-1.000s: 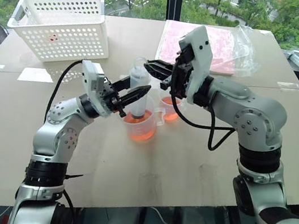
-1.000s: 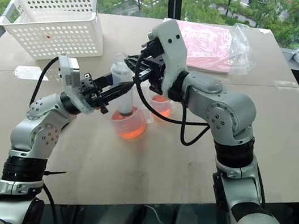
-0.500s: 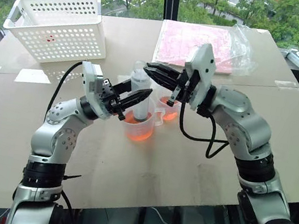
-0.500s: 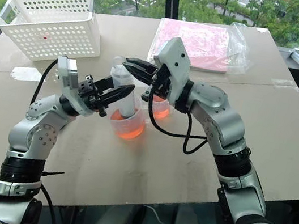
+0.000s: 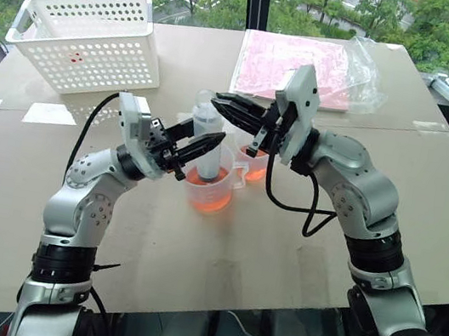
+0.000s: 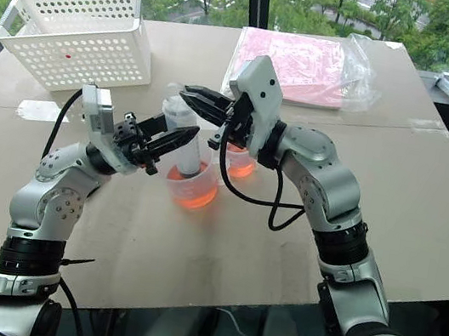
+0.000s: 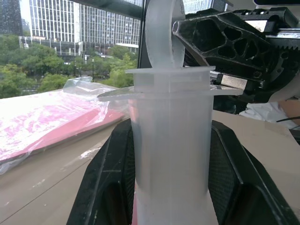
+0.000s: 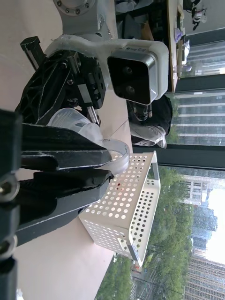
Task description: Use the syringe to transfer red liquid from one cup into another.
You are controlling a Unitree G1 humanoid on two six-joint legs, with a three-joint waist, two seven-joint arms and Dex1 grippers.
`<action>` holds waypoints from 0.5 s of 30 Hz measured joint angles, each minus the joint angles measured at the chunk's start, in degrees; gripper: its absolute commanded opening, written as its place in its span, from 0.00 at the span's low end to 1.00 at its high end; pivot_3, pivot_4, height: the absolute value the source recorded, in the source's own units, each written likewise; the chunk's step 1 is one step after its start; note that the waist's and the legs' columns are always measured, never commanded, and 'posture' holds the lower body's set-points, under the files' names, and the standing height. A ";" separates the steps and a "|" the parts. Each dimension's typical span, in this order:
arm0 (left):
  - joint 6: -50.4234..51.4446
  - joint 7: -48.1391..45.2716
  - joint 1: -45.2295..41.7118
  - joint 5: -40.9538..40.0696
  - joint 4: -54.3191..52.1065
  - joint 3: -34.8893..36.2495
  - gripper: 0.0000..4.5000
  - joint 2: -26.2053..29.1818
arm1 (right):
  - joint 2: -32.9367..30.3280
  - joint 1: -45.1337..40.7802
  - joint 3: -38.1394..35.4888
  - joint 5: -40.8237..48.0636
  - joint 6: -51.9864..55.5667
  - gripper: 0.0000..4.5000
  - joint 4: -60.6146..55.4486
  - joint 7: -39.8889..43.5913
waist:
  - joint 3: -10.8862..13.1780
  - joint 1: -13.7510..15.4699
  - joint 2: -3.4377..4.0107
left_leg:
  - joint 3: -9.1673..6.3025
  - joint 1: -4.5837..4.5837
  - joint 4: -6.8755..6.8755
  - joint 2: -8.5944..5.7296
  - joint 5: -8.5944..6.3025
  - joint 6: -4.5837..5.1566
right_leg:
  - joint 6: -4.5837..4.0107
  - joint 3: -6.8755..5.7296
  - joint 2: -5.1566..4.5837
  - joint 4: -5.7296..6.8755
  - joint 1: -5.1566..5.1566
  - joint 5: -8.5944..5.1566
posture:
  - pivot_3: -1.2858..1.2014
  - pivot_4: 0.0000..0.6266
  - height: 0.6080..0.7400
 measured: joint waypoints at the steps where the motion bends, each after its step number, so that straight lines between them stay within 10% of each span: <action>1: -0.09 0.05 -0.02 -0.07 -0.03 0.02 0.32 0.00 | 0.19 0.00 -0.22 0.31 0.02 0.01 0.09 -0.11 | 0.00 -0.01 0.00 | 0.00 0.00 -0.01 0.00 0.00 0.00 | 0.00 0.00 0.00 0.00 0.00 0.00 | 0.52 0.24 1.00; 15: -0.02 0.55 0.04 -0.32 -0.03 -0.03 0.32 0.15 | 2.03 -0.43 -2.34 3.61 0.65 0.01 1.15 -2.04 | 0.01 -0.03 0.01 | 0.00 0.00 -0.02 0.00 0.00 0.00 | 0.00 0.00 0.00 0.00 -0.01 0.00 | 0.52 0.24 1.00</action>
